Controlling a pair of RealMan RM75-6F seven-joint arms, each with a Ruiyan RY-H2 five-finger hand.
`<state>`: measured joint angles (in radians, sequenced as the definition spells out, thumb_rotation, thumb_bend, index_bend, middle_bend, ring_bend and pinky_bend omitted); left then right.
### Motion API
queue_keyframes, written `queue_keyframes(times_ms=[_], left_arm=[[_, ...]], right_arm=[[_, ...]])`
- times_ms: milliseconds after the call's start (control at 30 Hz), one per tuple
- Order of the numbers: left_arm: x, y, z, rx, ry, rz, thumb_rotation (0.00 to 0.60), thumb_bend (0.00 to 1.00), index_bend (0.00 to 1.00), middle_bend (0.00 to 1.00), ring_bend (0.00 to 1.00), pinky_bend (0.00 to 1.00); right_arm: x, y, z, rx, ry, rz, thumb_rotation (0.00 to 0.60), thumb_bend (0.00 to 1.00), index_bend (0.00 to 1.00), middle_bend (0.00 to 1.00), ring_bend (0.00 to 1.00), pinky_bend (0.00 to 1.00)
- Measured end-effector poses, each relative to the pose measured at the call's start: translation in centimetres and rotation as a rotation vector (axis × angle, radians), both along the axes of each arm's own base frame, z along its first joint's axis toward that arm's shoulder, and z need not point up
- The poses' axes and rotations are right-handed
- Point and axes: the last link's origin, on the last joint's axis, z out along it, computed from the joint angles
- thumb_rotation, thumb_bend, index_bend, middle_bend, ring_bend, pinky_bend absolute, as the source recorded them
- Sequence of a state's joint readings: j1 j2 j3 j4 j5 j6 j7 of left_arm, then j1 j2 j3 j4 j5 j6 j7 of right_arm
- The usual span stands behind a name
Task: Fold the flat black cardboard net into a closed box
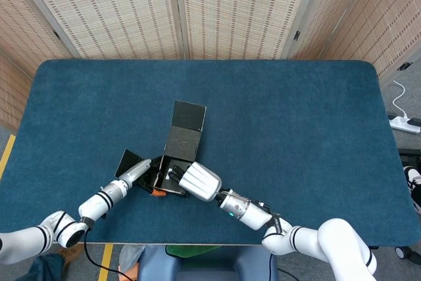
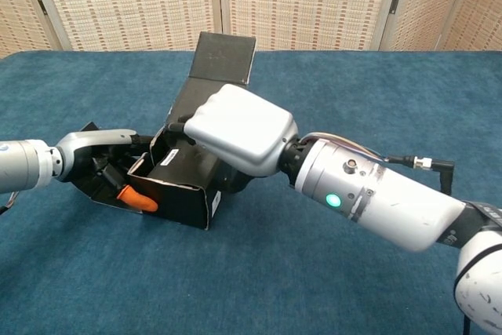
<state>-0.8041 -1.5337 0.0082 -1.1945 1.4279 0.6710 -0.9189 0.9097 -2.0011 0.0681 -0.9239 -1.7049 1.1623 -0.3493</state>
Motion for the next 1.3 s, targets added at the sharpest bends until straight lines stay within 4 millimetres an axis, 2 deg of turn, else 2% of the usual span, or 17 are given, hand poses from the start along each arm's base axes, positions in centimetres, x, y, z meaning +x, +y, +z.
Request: queue_keyframes(times_ms=[400,667,1000,1300], left_arm=[[0.6,-0.2,-0.3,0.001,-0.002,-0.019,0.600,0.17,0.23,0.23,0.54,0.77],[0.6,0.1,-0.6,0.022,-0.008,-0.006,0.600,0.18,0.37,0.36,0.55,0.77],[0.5,0.0,-0.7,0.035,-0.019,0.016,0.600,0.17,0.40,0.39,0.56,0.77],[0.7,-0.2,-0.8,0.037,-0.034,0.018,0.600,0.17,0.41,0.40,0.56,0.77]], right_arm=[[0.8,-0.2,-0.6,-0.001,0.028,0.004,0.600,0.14,0.39,0.41,0.85,1.00],[0.7,-0.2,-0.8,0.002,0.044,0.002,0.600,0.14,0.39,0.41,0.85,1.00],[0.5,0.0,-0.3,0.002,0.037,-0.002,0.600,0.14,0.39,0.39,0.85,1.00],[-0.4,0.1,-0.4,0.008,0.090,-0.012,0.600,0.16,0.39,0.40,0.85,1.00]])
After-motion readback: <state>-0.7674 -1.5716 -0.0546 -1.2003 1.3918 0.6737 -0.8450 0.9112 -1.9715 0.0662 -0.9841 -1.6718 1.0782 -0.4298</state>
